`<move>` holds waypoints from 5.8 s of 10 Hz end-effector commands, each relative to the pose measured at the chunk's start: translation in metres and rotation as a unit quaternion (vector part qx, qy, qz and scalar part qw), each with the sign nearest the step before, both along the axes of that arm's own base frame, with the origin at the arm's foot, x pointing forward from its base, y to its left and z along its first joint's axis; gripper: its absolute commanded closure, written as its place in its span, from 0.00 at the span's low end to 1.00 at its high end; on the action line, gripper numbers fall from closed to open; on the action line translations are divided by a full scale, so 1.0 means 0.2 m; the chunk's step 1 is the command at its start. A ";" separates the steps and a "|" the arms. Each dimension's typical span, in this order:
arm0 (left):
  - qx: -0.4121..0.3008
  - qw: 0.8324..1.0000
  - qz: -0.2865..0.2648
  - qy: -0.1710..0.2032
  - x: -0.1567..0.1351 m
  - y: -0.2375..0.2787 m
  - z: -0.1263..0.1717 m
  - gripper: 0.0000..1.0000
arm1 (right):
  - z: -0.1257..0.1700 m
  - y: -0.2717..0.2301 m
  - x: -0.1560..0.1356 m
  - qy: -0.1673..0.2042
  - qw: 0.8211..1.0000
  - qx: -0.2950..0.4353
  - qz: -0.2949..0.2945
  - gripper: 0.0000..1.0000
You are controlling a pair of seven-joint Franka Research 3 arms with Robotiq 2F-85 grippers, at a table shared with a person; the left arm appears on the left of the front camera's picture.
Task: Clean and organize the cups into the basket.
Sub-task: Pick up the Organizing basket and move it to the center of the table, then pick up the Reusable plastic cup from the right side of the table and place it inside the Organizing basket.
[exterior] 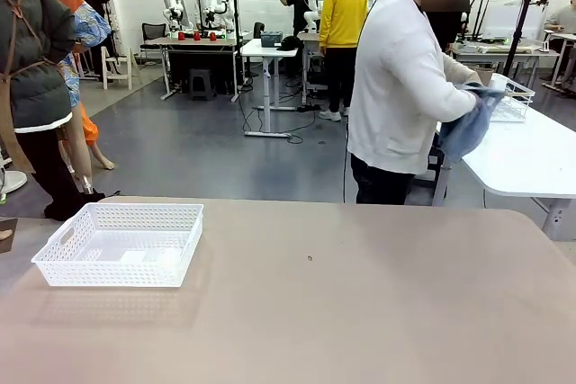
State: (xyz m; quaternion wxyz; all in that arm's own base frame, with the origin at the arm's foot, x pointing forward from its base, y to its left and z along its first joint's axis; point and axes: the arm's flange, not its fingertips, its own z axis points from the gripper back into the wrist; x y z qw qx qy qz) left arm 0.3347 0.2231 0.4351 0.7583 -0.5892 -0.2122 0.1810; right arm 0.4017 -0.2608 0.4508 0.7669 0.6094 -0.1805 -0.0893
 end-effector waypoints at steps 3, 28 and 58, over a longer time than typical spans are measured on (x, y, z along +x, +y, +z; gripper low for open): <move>-0.003 1.000 0.000 -0.005 0.00 0.00 0.01 0.00 | 0.00 0.00 0.00 -0.001 1.000 0.003 0.003 0.00; -0.003 1.000 0.000 -0.005 0.00 0.00 0.01 0.00 | 0.00 0.00 0.00 -0.001 1.000 0.003 0.003 0.00; 0.554 0.831 0.011 0.059 0.37 -0.50 0.01 0.00 | -0.08 -0.02 0.04 -0.425 0.833 -0.243 0.257 0.00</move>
